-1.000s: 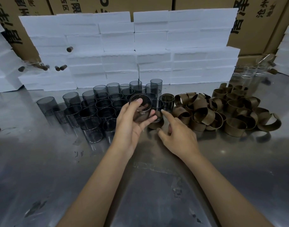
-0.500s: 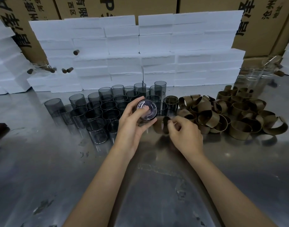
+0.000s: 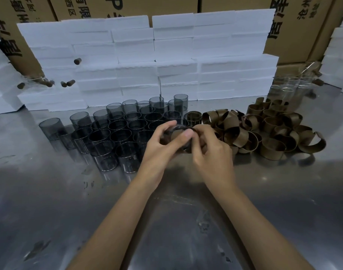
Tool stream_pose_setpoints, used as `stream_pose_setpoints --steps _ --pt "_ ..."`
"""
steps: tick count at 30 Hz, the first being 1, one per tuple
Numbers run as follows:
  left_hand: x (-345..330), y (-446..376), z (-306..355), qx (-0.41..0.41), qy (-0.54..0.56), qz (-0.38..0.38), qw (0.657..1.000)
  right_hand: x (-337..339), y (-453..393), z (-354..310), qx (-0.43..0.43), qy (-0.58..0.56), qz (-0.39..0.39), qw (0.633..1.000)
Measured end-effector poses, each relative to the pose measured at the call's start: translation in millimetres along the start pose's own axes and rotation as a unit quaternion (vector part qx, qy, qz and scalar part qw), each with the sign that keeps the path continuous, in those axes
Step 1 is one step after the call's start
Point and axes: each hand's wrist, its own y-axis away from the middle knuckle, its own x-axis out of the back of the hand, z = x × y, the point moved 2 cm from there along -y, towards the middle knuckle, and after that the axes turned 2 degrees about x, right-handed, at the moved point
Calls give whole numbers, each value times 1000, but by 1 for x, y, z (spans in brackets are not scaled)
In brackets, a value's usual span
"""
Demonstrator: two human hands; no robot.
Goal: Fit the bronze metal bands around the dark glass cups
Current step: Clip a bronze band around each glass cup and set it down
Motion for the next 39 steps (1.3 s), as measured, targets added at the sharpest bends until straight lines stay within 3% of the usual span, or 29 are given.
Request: stream_pose_setpoints --steps 3,6,10,12,13,17,24,27,31,34,39 --pt "-4 3 -1 -14 -19 10 1000 3 0 -3 2 -29 10 1000" --pt "-5 6 3 -8 7 15 1000 1 -2 -2 -78 -143 11 987" --pt "-10 10 9 14 60 -18 998 -11 -3 6 -270 -321 -120 900" --pt "-13 12 10 30 64 -34 997 -16 -3 8 -324 -403 -180 837" --pt "-14 13 10 38 68 -40 996 -16 -3 8 -330 -418 -184 826" --pt "-13 13 10 56 87 -55 993 -14 -4 6 -314 -350 -146 870" --pt "-17 11 4 66 143 -63 986 -12 -4 2 -342 -346 -62 872" --pt "-19 10 5 80 132 -44 987 -12 -5 5 -377 -399 -74 833" --pt "-12 9 4 116 60 38 991 -8 -4 7 -437 -479 -62 759" --pt "-19 15 -2 123 5 40 992 -8 1 6 -503 -493 -49 709" --pt "-35 21 -9 116 38 29 992 -7 4 4 -517 -522 -19 678"
